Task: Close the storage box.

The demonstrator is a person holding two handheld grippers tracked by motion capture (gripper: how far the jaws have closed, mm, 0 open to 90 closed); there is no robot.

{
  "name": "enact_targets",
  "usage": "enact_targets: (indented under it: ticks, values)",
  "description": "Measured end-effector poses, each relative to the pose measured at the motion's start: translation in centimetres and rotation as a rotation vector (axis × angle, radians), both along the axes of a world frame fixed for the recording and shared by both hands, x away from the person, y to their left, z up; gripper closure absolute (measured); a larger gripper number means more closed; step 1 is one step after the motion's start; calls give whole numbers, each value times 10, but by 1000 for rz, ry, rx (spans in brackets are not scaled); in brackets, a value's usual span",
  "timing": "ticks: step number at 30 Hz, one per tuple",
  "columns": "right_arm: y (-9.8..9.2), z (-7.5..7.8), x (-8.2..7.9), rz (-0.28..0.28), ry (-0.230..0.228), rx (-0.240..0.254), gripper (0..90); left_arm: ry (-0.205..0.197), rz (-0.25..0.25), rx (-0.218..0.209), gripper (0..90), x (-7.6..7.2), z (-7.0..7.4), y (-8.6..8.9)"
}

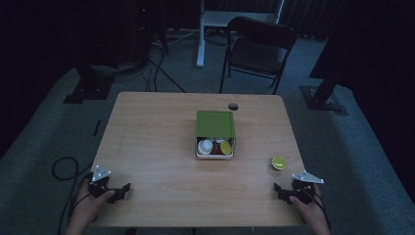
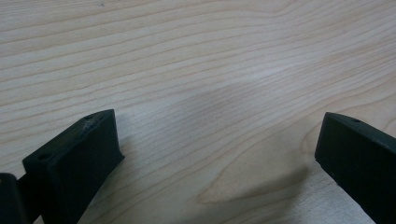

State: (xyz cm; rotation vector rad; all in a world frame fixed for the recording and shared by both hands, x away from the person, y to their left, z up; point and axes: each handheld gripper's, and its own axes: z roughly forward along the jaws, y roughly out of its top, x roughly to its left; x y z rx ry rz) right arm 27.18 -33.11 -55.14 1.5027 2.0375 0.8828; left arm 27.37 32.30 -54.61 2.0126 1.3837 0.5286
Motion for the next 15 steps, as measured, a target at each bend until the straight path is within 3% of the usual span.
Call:
enact_targets:
  ticks: [2, 15]
  values:
    - [0, 0, 0, -1, 0, 1, 109, -1, 4, 40, 1, 0, -1, -4]
    - [0, 0, 0, -6, 0, 0, 110, 0, 23, 41, 0, 0, -1, -6]
